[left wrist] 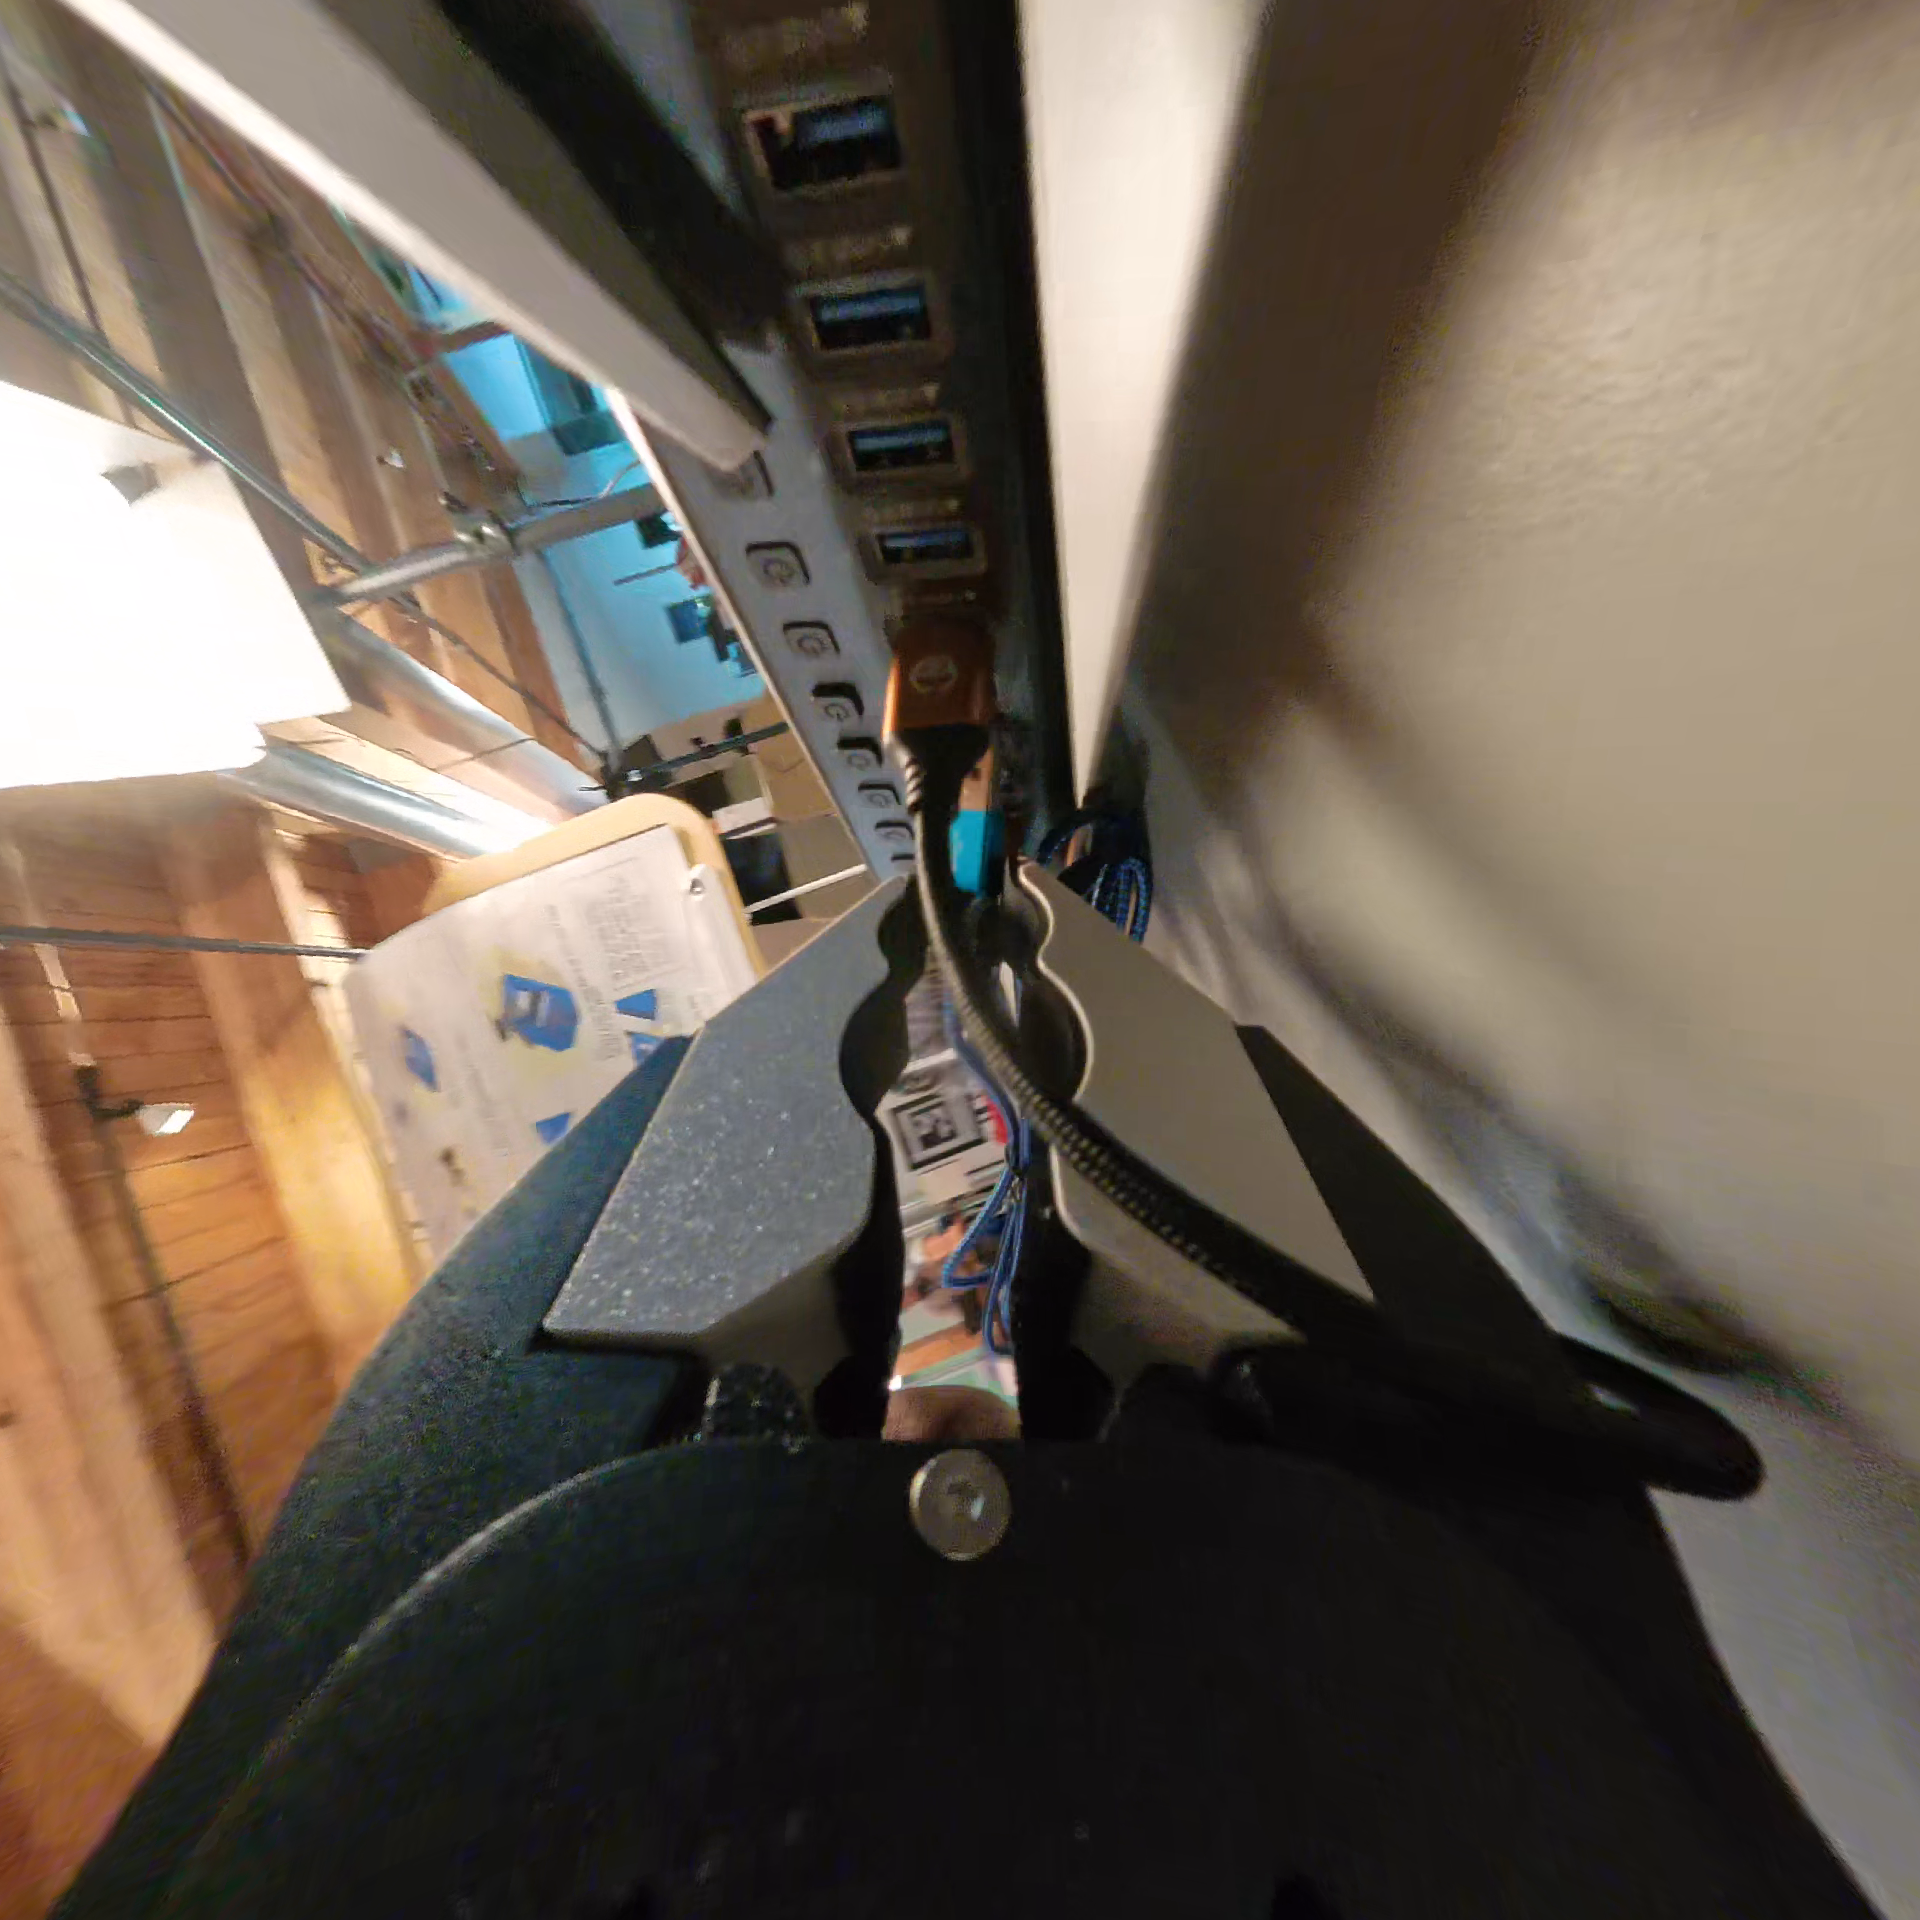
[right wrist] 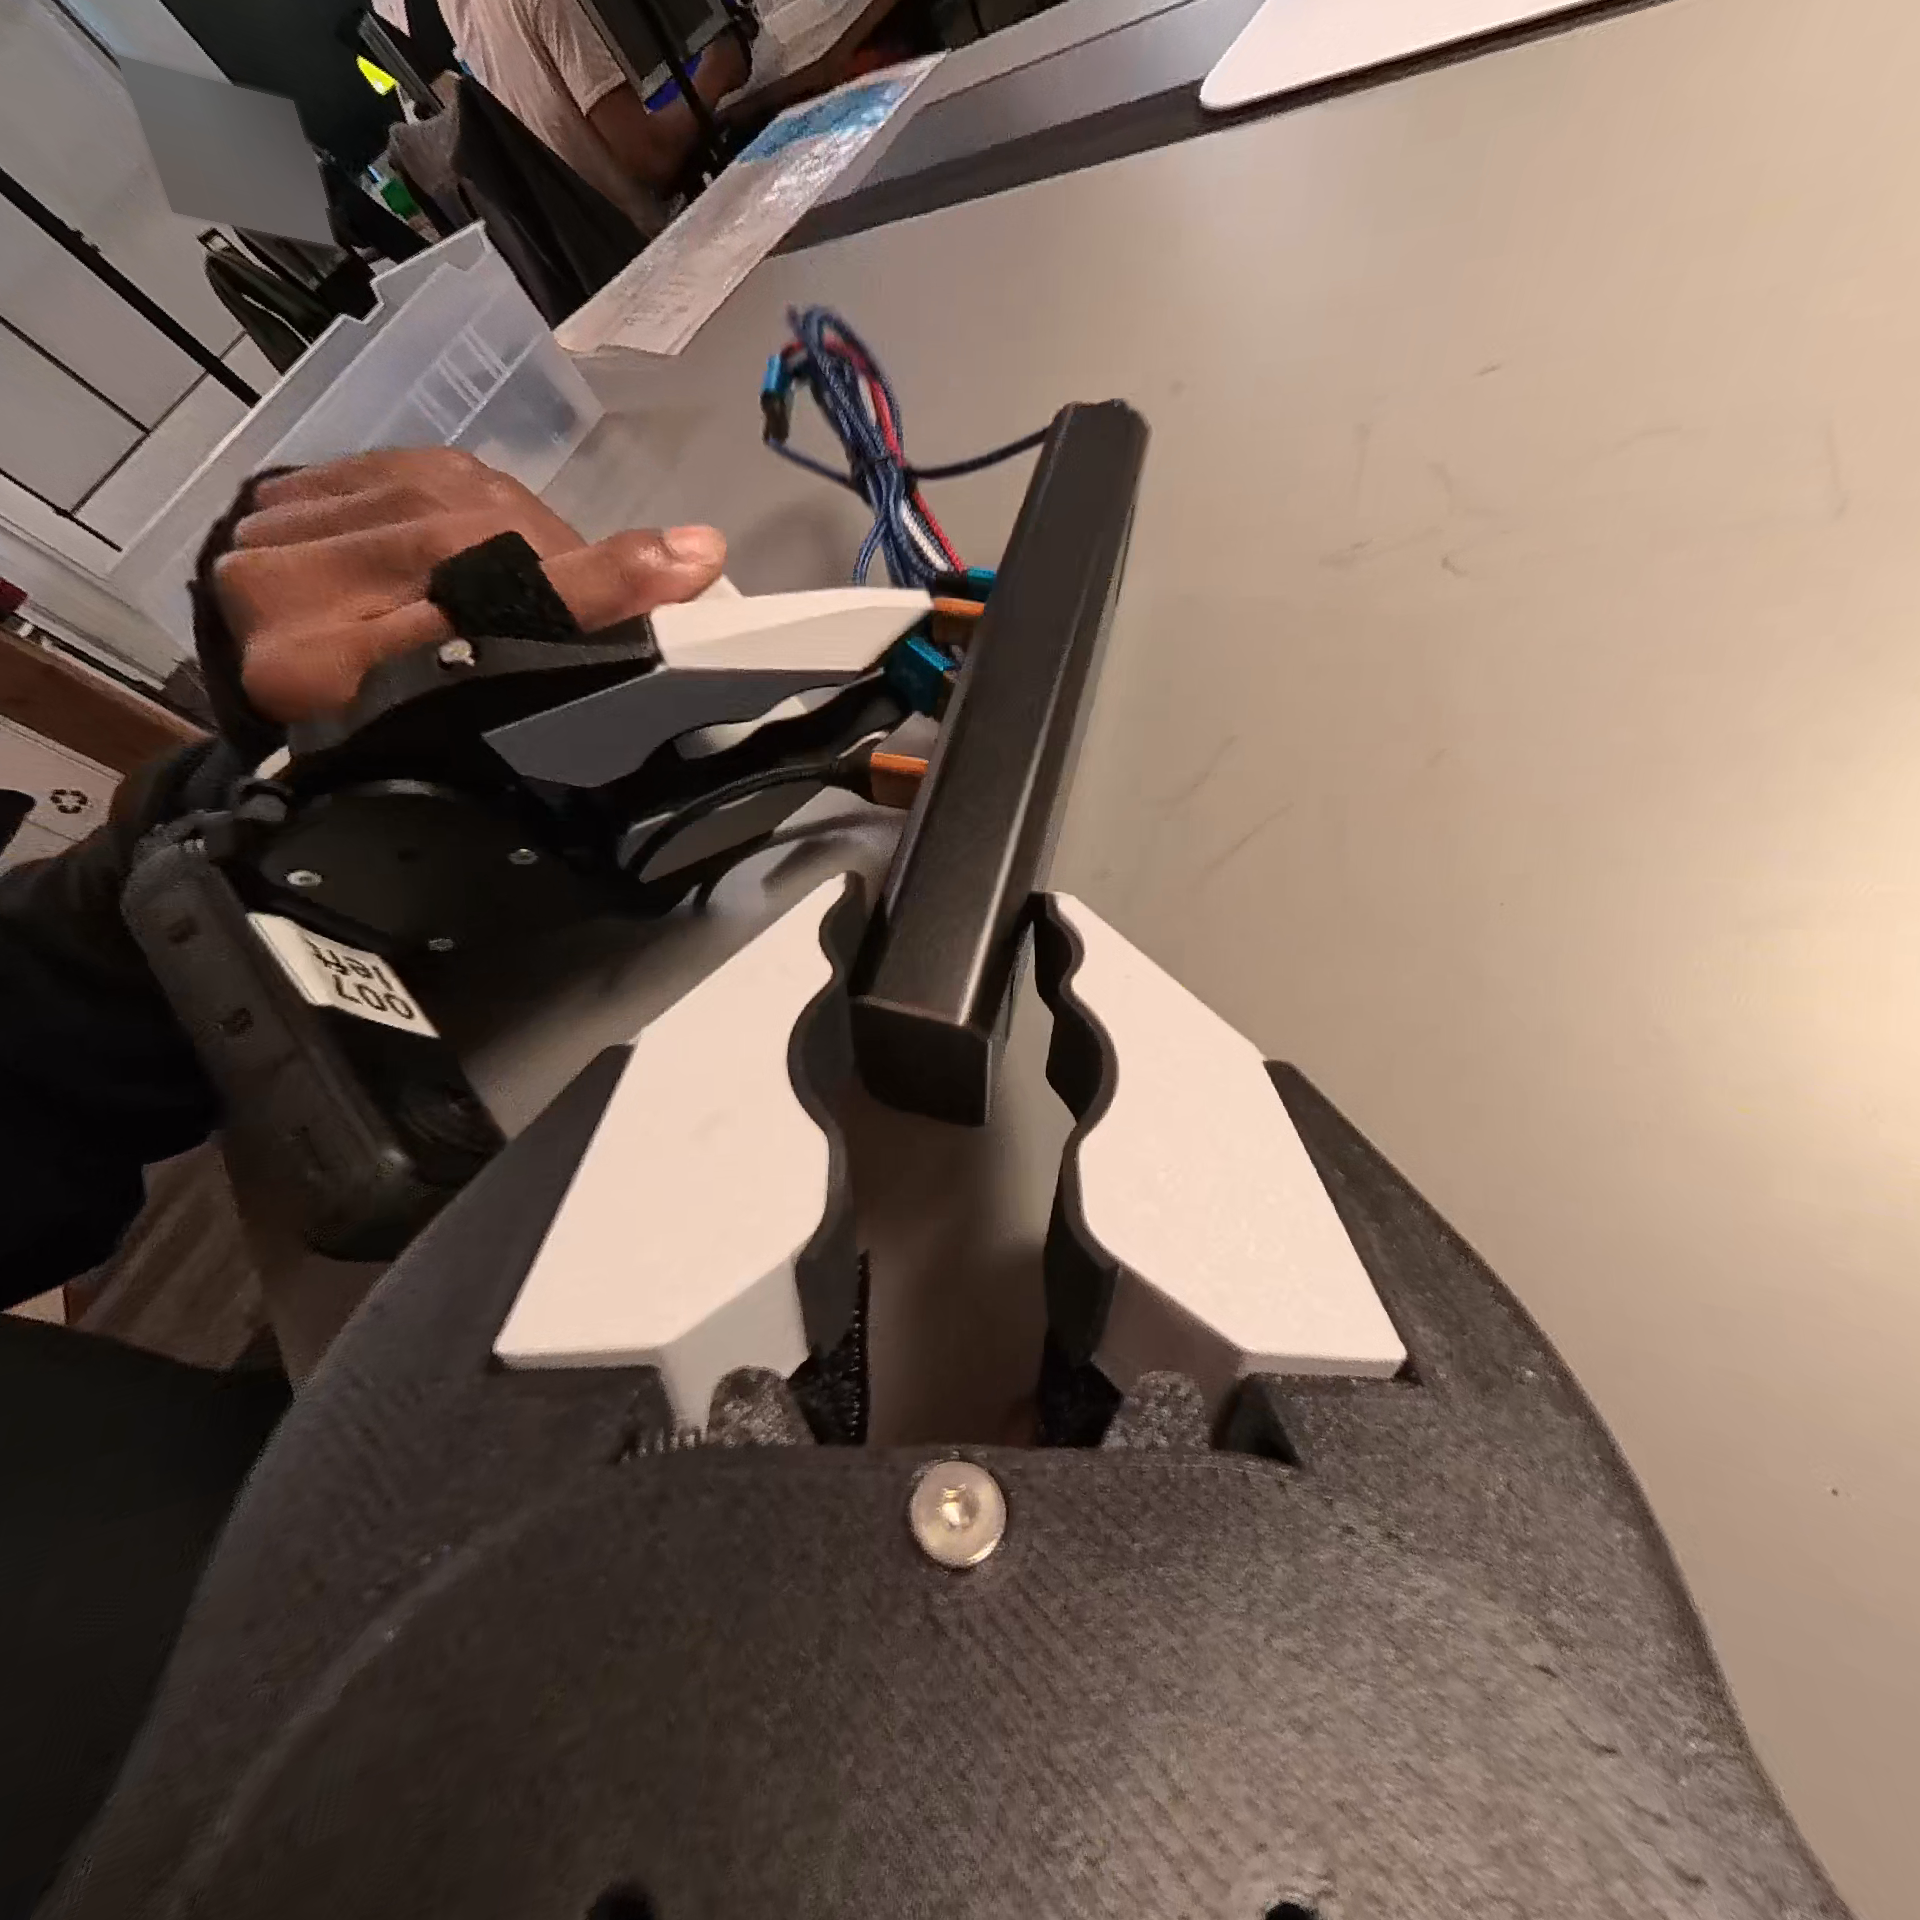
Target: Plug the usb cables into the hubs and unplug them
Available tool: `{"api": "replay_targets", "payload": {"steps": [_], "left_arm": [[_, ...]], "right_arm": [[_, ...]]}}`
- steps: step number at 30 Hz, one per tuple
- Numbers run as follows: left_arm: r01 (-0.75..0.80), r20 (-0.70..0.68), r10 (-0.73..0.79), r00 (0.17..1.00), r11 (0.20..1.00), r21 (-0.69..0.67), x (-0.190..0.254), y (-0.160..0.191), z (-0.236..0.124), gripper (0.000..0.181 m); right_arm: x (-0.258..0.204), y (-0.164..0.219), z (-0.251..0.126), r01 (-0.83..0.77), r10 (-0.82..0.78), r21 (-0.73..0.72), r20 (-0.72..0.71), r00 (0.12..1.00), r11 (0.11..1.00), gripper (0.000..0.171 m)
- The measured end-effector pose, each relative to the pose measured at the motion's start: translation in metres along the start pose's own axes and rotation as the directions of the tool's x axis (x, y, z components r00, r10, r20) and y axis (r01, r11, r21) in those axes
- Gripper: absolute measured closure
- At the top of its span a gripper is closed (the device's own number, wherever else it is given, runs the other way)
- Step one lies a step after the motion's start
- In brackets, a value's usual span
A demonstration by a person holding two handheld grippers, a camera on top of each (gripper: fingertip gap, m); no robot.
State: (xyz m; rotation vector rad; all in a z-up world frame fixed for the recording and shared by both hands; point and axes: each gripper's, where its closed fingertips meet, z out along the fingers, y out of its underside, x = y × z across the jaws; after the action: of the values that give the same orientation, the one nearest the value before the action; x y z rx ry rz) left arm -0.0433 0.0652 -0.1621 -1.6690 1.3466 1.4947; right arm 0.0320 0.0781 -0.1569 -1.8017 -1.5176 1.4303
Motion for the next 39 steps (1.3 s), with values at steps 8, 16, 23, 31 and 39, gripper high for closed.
{"api": "replay_targets", "payload": {"steps": [8, 16, 23, 31, 39], "left_arm": [[0.373, -0.224, -0.34, 0.913, 0.919, 0.128, 0.004, -0.002, -0.01, 0.147], [0.642, -0.472, -0.517, 0.714, 0.753, 0.145, 0.003, 0.005, -0.03, 0.139], [0.788, -0.747, -0.47, 0.471, 0.604, 0.117, -0.015, -0.006, -0.054, 0.139], [0.636, -0.911, -0.276, 0.307, 0.771, -0.019, 0.006, -0.01, -0.045, 0.145], [0.464, -0.938, -0.26, 0.228, 0.876, -0.13, 0.023, -0.004, -0.037, 0.151]], "right_arm": [[0.001, -0.002, 0.0, -0.02, 0.02, -0.002, 0.034, 0.999, 1.0, 0.14], [-0.002, 0.0, 0.001, -0.012, 0.012, -0.011, 0.054, 0.998, 1.0, 0.14], [-0.005, -0.001, 0.002, 0.033, -0.032, -0.009, 0.053, 0.998, 0.999, 0.14], [-0.008, -0.002, 0.002, 0.109, -0.109, -0.006, 0.03, 0.994, 0.994, 0.14], [-0.01, -0.002, 0.003, 0.143, -0.142, -0.01, 0.028, 0.989, 0.99, 0.14]]}}
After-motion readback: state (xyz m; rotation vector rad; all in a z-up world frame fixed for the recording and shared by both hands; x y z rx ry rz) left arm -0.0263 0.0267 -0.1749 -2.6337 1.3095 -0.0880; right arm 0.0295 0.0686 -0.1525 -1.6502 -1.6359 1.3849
